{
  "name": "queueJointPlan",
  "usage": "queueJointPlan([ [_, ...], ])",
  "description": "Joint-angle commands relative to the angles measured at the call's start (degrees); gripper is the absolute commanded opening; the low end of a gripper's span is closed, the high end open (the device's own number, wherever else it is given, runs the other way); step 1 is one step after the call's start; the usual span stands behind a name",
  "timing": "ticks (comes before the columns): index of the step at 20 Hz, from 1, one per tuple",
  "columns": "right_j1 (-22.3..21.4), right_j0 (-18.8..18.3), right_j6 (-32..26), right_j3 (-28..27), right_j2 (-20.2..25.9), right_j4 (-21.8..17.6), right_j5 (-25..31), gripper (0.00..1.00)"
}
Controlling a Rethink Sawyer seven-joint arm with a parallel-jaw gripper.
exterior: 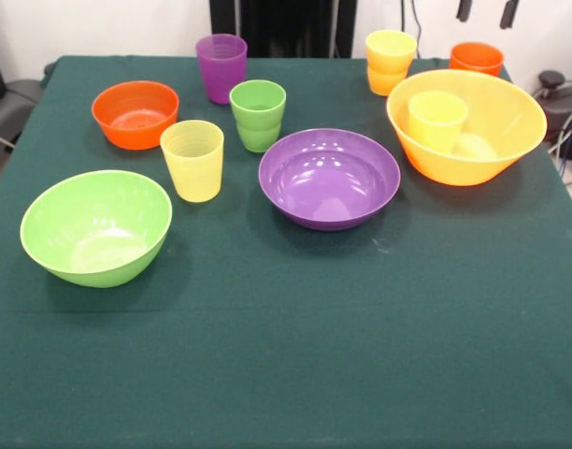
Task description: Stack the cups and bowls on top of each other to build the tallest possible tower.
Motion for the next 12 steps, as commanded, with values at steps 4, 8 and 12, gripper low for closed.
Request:
queueJointPlan([
  [4,4.91,0.88,13.52,3.94,6.07,1.77,-2.58,1.0],
  [8,5.71,1.27,14.1,3.92,6.25,2.09,-3.53,1.0],
  [12,5.51,2.89,14.9,4.03,5.71,3.22,-3.07,1.0],
])
